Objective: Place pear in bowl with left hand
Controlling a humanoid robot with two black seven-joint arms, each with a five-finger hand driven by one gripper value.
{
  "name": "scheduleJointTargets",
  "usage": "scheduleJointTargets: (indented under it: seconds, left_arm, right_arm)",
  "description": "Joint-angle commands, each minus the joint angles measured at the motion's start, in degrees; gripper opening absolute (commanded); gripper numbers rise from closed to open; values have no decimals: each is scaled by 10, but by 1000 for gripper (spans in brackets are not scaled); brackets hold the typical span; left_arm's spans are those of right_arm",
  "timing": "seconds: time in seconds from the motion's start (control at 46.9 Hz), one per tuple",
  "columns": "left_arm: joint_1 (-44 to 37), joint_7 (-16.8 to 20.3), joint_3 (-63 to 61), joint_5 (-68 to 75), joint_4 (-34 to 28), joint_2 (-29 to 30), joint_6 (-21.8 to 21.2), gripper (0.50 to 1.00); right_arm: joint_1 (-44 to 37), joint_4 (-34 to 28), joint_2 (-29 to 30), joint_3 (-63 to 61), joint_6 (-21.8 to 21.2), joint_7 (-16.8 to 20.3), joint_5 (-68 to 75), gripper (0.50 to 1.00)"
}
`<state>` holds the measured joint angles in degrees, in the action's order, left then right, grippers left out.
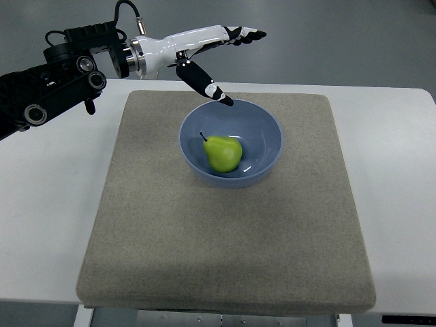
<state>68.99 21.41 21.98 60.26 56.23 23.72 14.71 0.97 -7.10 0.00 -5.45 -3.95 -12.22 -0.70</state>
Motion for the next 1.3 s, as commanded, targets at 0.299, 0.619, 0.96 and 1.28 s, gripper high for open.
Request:
scheduleJointTargets:
  seconds: [0.299, 0.619, 0.96, 1.28]
  left_arm:
    - [-7, -1, -3, -322, -98, 44, 11, 996]
    - [-75, -47, 5, -566, -168, 47, 88, 996]
    - [-126, -162, 51, -749, -184, 48, 156, 996]
    - [-174, -198, 110, -750, -184, 45, 160, 996]
  right_arm:
    - [0, 1, 0, 0, 0, 0, 0, 926]
    - [0, 0, 0, 0, 0, 0, 0, 926]
    - [0, 0, 0, 0, 0, 0, 0, 924]
    - [0, 0, 0, -1, -1, 0, 3, 926]
